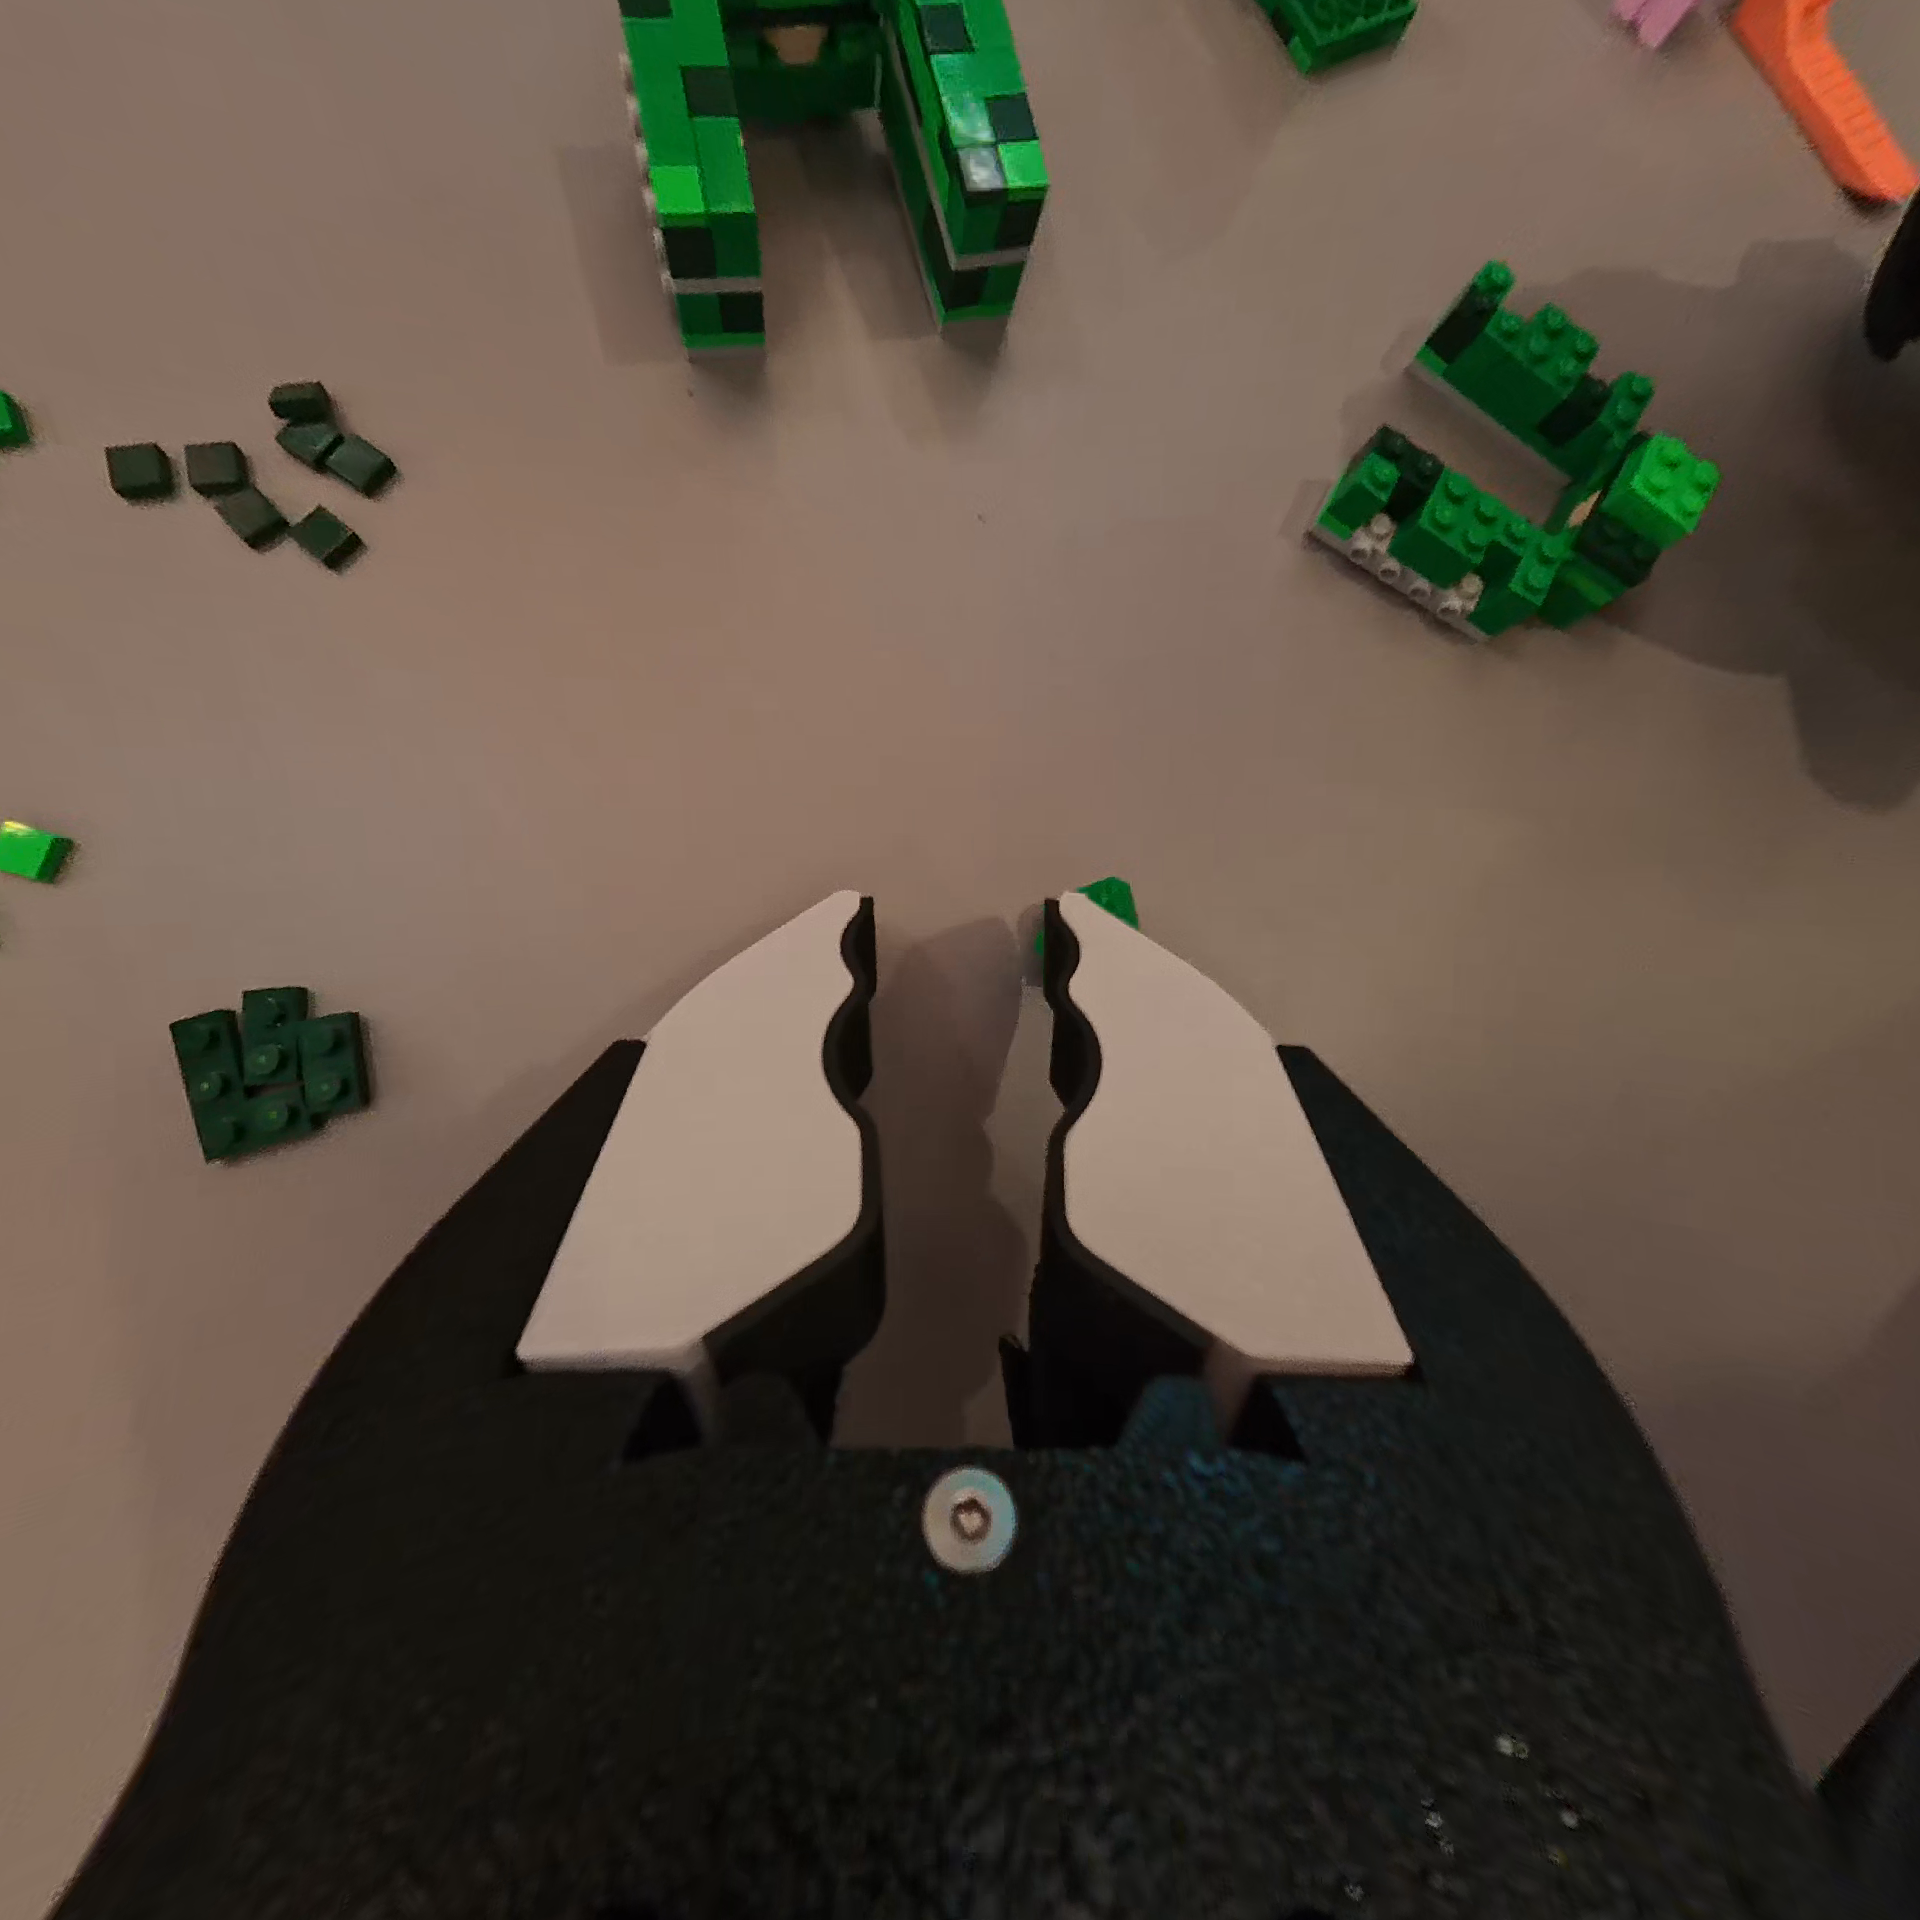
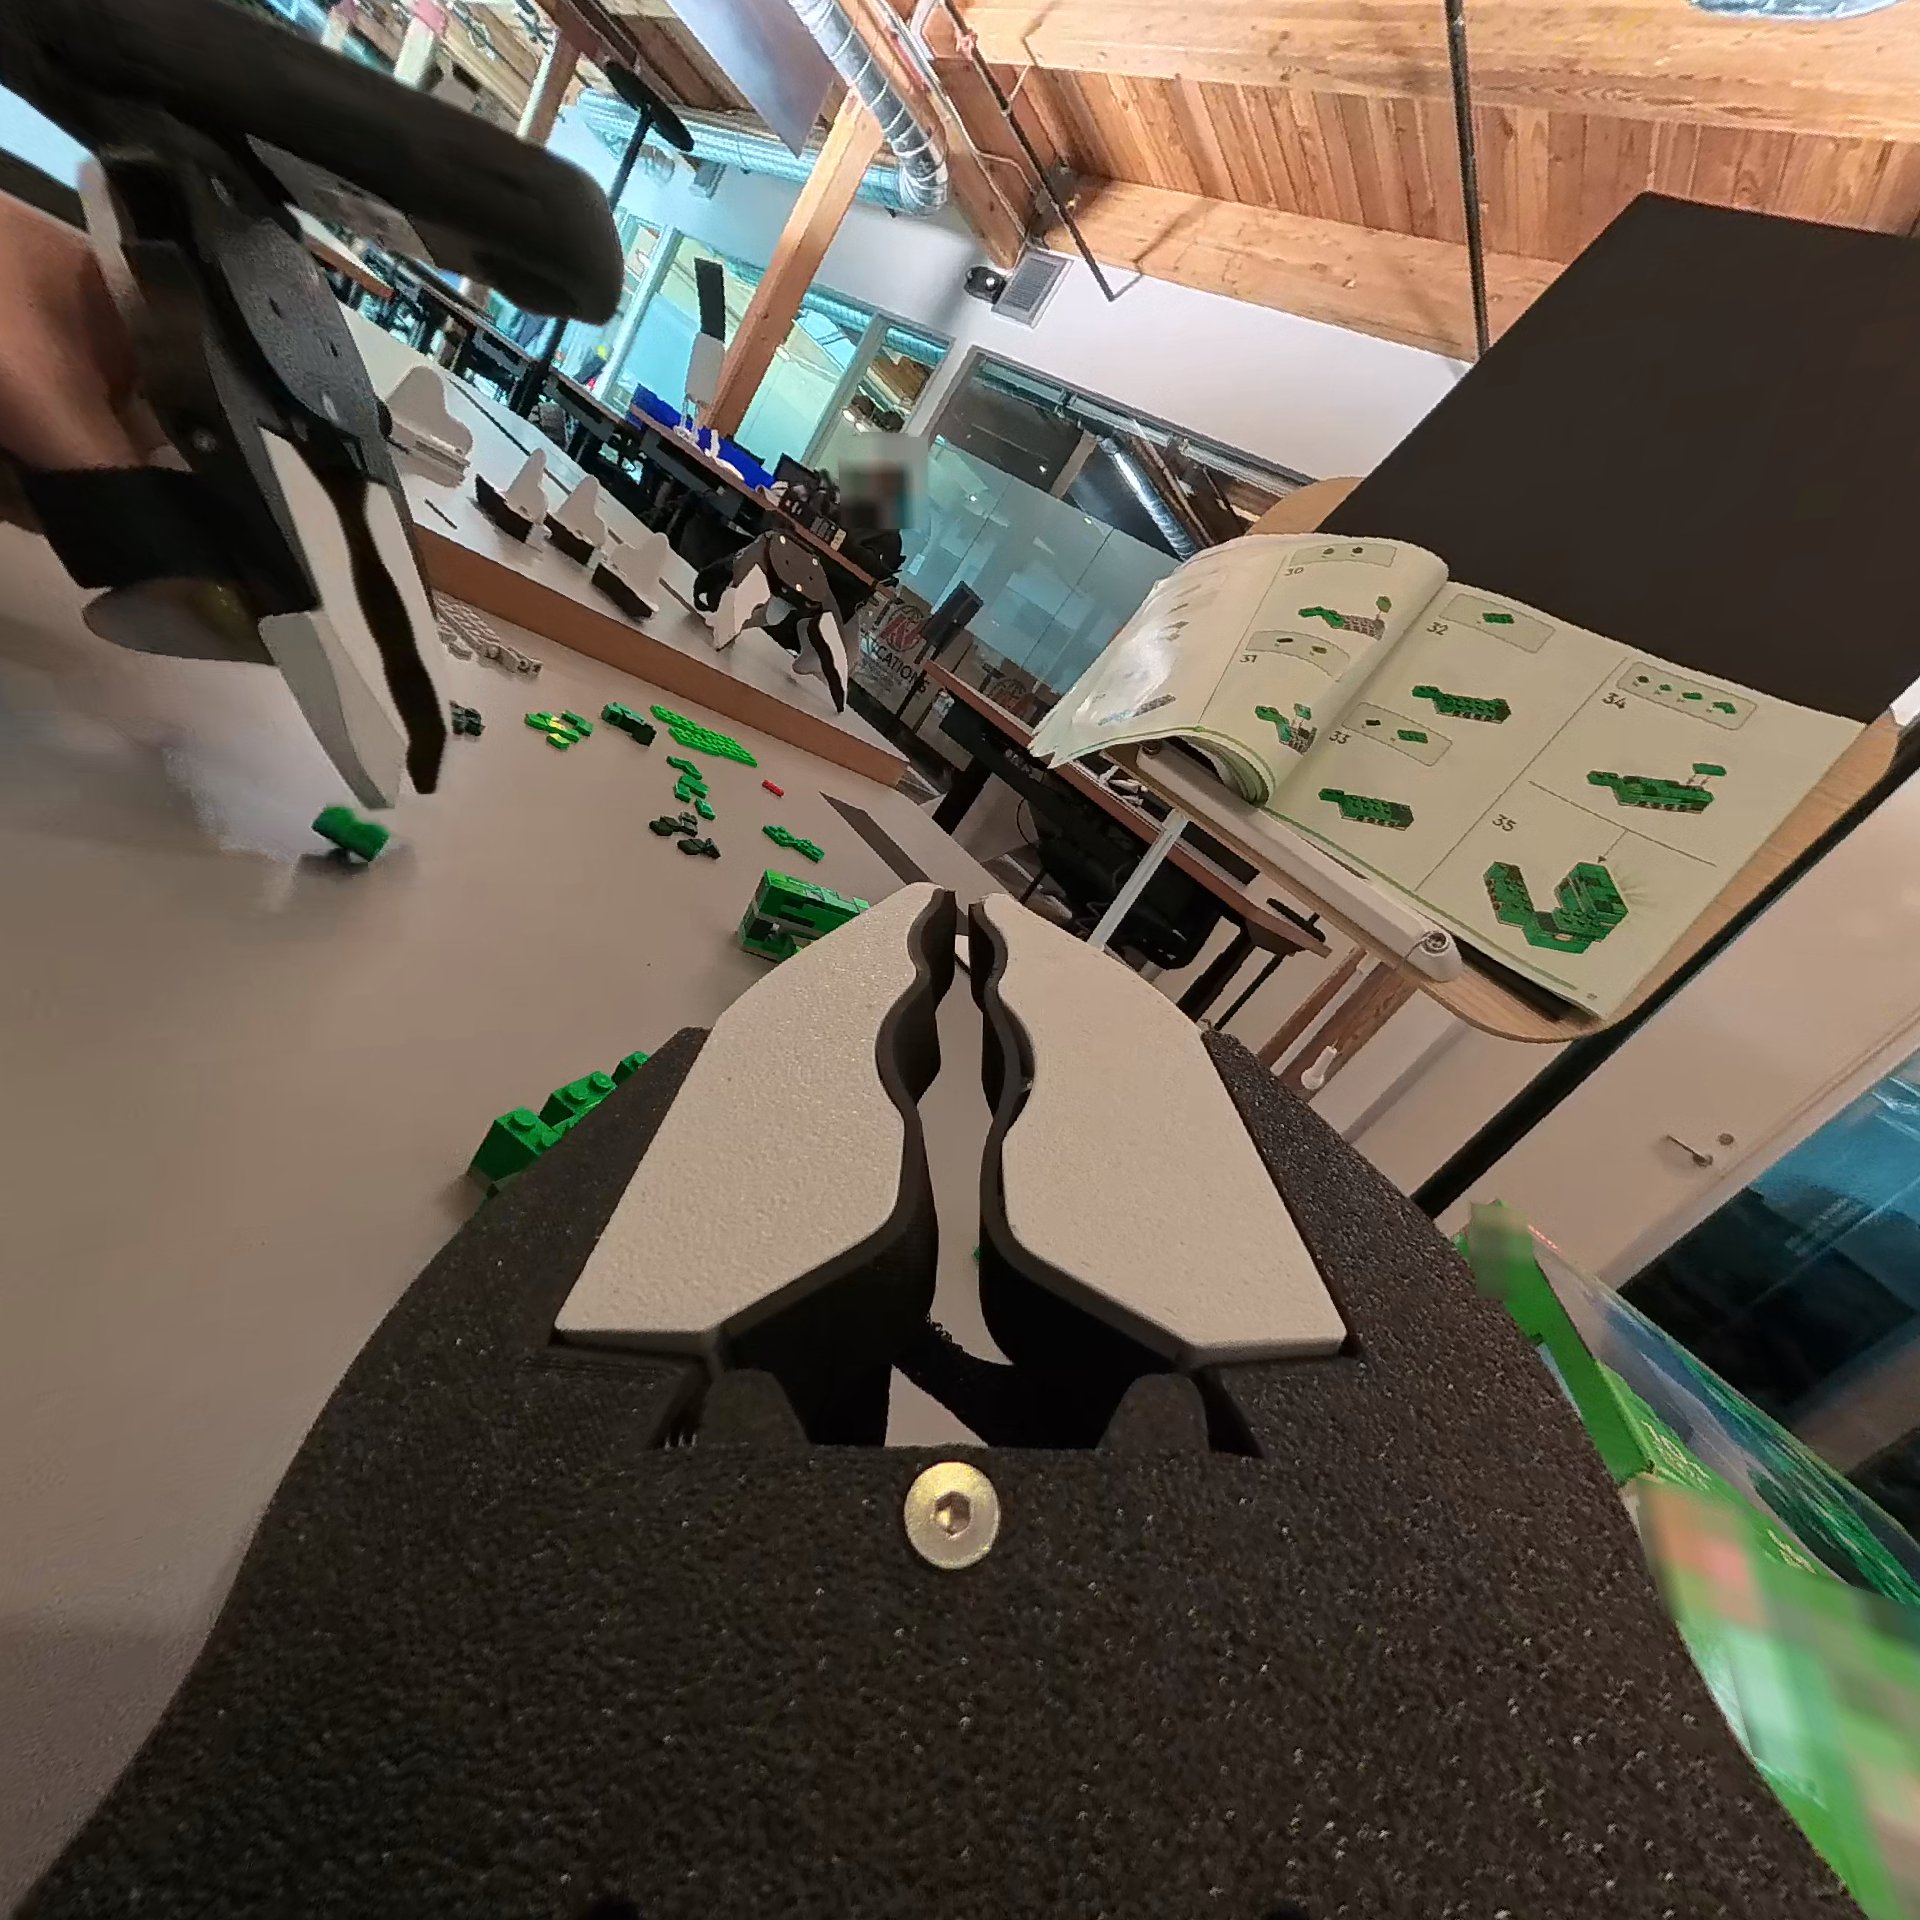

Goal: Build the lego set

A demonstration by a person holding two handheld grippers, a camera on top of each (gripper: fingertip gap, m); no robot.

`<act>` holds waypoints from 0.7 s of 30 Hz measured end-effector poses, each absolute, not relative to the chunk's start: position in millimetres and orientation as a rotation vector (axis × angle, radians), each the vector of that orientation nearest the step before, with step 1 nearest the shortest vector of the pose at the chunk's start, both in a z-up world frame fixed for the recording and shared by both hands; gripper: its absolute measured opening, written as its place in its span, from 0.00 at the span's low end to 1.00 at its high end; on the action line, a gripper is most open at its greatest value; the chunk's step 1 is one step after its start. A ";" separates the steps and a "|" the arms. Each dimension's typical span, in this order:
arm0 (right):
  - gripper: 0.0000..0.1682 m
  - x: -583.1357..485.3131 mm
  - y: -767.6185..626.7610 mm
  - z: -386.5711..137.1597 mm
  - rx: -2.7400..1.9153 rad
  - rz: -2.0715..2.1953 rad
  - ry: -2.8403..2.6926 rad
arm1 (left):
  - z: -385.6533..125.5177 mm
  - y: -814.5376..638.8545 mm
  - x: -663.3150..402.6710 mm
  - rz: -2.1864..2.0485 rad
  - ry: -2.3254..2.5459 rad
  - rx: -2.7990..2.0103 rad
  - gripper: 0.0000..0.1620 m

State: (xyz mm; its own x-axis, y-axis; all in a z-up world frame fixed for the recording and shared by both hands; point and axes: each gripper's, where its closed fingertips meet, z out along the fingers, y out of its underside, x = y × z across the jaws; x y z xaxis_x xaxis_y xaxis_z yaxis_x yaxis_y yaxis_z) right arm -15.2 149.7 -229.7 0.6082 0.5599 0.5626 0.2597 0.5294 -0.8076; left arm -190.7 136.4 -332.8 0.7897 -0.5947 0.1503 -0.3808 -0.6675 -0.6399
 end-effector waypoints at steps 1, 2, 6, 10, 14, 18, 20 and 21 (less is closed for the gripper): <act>0.01 -15.4 149.5 -229.8 -1.033 0.215 -0.940 | -331.8 134.2 -191.0 -0.450 0.741 -2.371 0.19; 0.01 -15.6 149.4 -229.9 -1.033 0.215 -0.941 | -330.2 132.1 -190.9 -0.441 0.759 -2.364 0.19; 0.01 -15.8 149.1 -229.9 -1.031 0.214 -0.943 | -322.7 124.1 -186.9 -0.490 0.803 -2.317 0.21; 0.01 -16.1 148.8 -230.1 -1.029 0.211 -0.946 | -330.0 110.7 -180.1 -0.549 0.785 -2.363 0.26; 0.01 -16.4 148.6 -230.2 -1.027 0.210 -0.947 | -340.4 106.6 -177.2 -0.449 0.748 -2.360 0.28; 0.01 -16.9 148.1 -230.2 -1.024 0.208 -0.949 | -342.6 110.0 -175.2 -0.361 0.732 -2.304 0.28; 0.01 -17.1 147.9 -230.4 -1.023 0.206 -0.951 | -342.6 109.6 -172.7 -0.376 0.731 -2.307 0.27; 0.01 -17.3 147.8 -230.5 -1.022 0.206 -0.952 | -342.5 109.9 -172.0 -0.380 0.733 -2.309 0.26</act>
